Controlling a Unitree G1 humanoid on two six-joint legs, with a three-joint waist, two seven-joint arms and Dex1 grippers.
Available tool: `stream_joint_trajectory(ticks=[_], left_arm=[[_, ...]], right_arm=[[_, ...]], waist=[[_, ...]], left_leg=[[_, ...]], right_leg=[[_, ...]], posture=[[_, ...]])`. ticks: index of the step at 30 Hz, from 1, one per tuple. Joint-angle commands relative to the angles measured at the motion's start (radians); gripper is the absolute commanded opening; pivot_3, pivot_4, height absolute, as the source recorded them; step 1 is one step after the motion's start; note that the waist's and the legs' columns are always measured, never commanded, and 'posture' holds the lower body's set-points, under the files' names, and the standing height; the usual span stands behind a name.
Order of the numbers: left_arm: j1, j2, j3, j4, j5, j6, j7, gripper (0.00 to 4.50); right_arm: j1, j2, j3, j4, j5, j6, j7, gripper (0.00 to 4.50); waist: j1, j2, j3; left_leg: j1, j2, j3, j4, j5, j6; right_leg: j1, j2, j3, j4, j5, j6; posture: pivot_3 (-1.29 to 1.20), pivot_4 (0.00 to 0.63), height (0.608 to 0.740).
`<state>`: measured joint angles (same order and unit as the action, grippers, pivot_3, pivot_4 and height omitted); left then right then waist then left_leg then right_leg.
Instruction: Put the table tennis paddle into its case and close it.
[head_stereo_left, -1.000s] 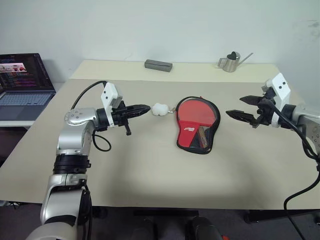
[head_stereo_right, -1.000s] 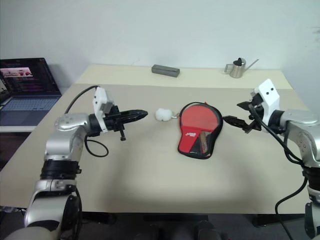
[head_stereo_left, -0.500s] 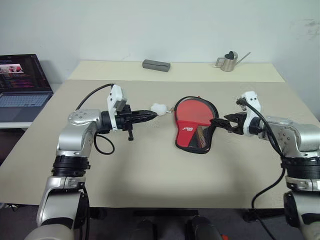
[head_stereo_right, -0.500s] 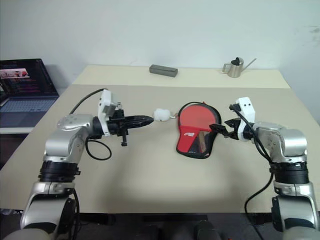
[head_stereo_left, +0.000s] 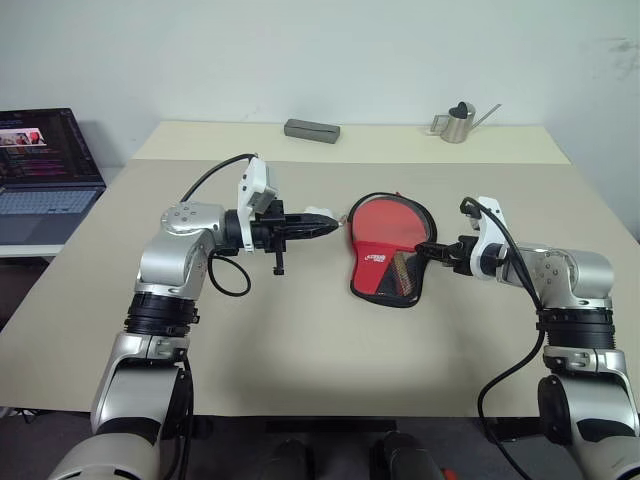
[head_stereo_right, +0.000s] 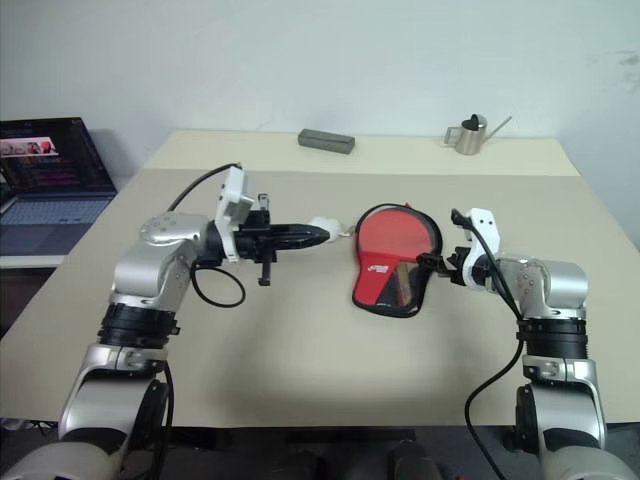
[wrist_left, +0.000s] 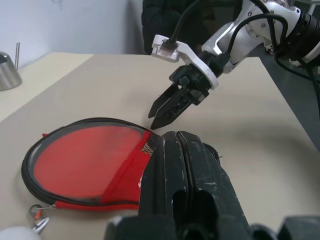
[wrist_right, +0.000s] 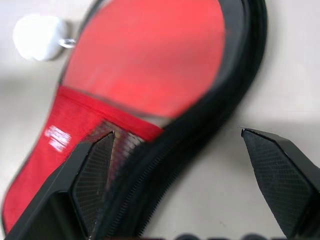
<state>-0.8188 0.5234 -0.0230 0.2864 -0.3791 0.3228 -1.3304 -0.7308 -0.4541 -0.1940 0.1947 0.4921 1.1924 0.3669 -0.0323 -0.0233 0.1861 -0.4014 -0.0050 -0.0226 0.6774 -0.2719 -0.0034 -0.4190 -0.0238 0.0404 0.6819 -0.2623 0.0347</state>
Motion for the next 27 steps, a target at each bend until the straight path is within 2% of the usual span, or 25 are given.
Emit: stream_joint_trajectory(ticks=[1,10,18,21,27], left_arm=[[-0.035,0.008,0.010,-0.004,-0.012,-0.024,-0.012,0.00],[-0.038,0.010,0.009,0.013,-0.006,-0.041,-0.013,0.00],[-0.037,0.008,0.007,0.021,-0.002,-0.052,-0.010,0.00],[-0.033,0.006,0.004,0.022,-0.001,-0.054,-0.010,0.00],[-0.020,0.006,-0.002,0.021,0.000,-0.063,-0.008,0.00]], right_arm=[[-0.006,0.018,-0.049,-0.015,0.026,0.027,-0.008,4.45],[-0.021,0.120,-0.129,-0.001,0.058,0.093,-0.062,4.45],[-0.038,0.135,-0.152,0.045,0.035,0.047,-0.090,4.45],[-0.039,0.134,-0.155,0.050,0.037,0.043,-0.097,3.85],[-0.034,0.155,-0.170,0.025,0.058,0.069,-0.121,1.74]], waist=[[-0.001,0.000,0.000],[0.000,0.000,0.000],[-0.001,0.000,0.000],[-0.001,0.000,0.000],[-0.001,0.000,0.000]], left_leg=[[0.000,0.000,0.000,0.000,0.000,0.000],[0.000,0.000,0.000,0.000,0.000,0.000],[0.000,0.000,0.000,0.000,0.000,0.000],[0.000,0.000,0.000,0.000,0.000,0.000],[0.000,0.000,0.000,-0.001,0.000,0.000]], right_leg=[[0.000,0.000,0.000,0.000,0.000,0.000],[0.000,0.000,0.000,0.000,0.000,0.000],[0.000,0.000,0.000,0.000,0.000,0.000],[0.000,0.000,0.000,0.000,0.000,0.000],[0.000,0.000,0.000,0.000,0.000,0.000]], posture=[[0.00,0.150,0.740],[0.00,0.150,0.740],[0.00,0.150,0.740],[0.00,0.150,0.740],[0.00,0.150,0.740]])
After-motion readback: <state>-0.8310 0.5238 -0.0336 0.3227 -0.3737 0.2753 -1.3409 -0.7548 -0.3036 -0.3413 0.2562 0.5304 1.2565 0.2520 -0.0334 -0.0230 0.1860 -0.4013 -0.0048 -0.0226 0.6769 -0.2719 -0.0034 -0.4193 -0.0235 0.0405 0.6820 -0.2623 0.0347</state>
